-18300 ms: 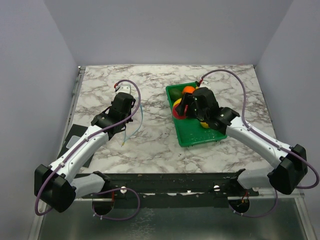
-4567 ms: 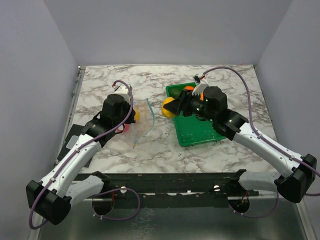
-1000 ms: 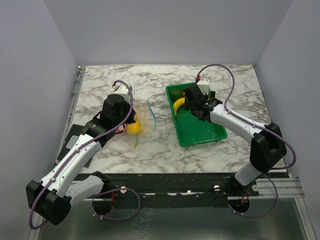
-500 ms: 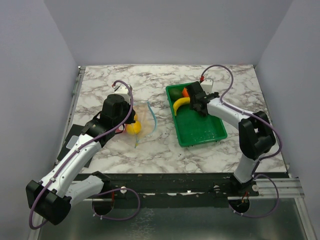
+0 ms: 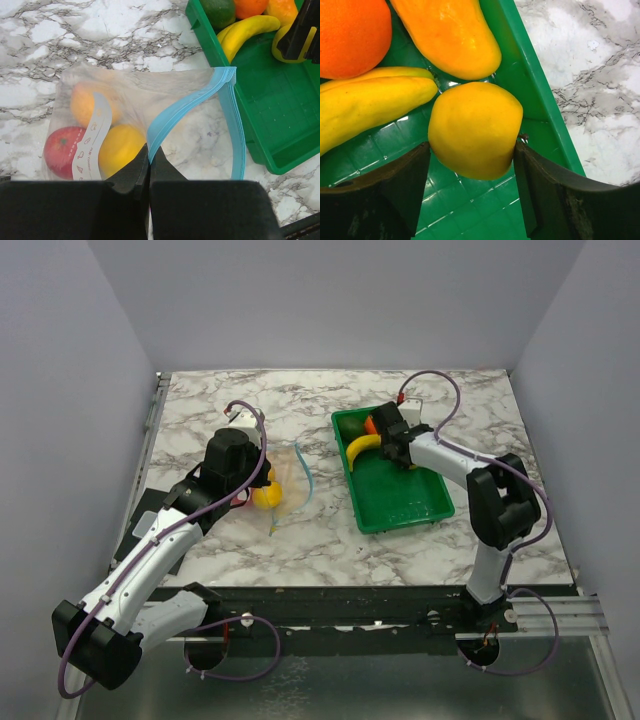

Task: Place the food in the zip-top bag and seal the zipper
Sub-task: Pick up the fake fruit from the bin.

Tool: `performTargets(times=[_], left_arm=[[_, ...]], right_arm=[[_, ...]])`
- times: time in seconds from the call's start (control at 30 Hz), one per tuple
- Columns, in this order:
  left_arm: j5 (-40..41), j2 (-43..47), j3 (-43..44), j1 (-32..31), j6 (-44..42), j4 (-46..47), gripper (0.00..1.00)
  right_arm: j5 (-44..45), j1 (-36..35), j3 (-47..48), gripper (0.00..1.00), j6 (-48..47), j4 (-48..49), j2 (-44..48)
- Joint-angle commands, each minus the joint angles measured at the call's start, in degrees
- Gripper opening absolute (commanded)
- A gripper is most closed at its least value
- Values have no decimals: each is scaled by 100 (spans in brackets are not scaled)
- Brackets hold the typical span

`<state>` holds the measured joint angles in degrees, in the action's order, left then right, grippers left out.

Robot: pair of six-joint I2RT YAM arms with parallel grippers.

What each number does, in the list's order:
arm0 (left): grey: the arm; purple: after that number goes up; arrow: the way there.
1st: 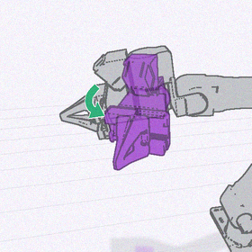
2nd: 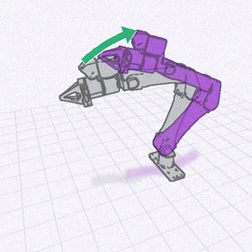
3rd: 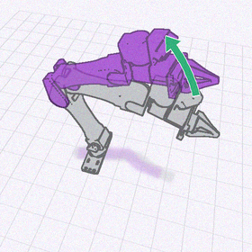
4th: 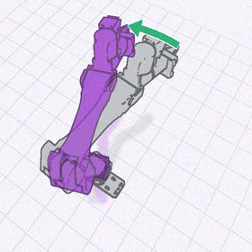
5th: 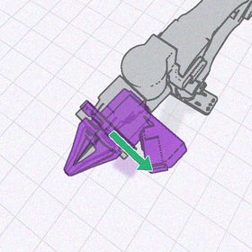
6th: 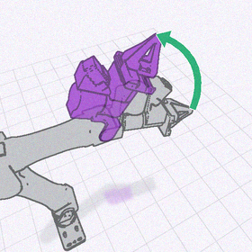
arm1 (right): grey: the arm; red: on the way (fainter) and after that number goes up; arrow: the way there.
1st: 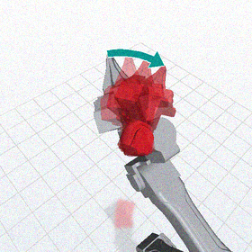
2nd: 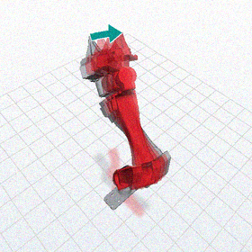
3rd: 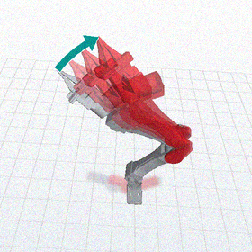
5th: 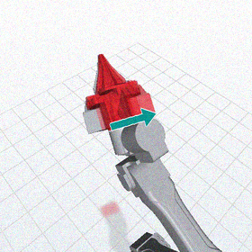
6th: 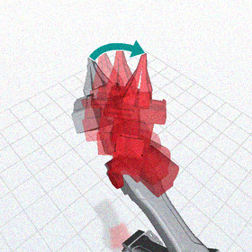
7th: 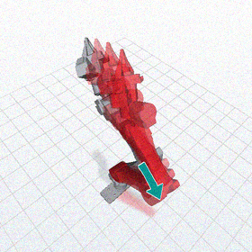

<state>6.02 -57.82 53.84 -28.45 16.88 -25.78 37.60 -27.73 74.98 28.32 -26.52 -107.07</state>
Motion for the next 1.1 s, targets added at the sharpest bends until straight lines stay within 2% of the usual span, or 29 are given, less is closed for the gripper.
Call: performTargets(times=[0.0,0.33,0.4,0.77,1.07], left_arm=[[70,-9,-76,39,-40,91,0],[66,-14,-76,40,-45,91,0],[66,-6,-75,37,-38,91,0],[82,7,-76,41,-45,95,0],[94,26,-76,40,-41,91,0]], right_arm=[[-133,75,157,65,-34,128,-212],[-270,101,-27,32,-45,190,71],[-349,106,-95,29,-21,192,202],[-1094,96,-603,24,107,211,1306],[-2776,9,-1219,24,-68,739,2672]])
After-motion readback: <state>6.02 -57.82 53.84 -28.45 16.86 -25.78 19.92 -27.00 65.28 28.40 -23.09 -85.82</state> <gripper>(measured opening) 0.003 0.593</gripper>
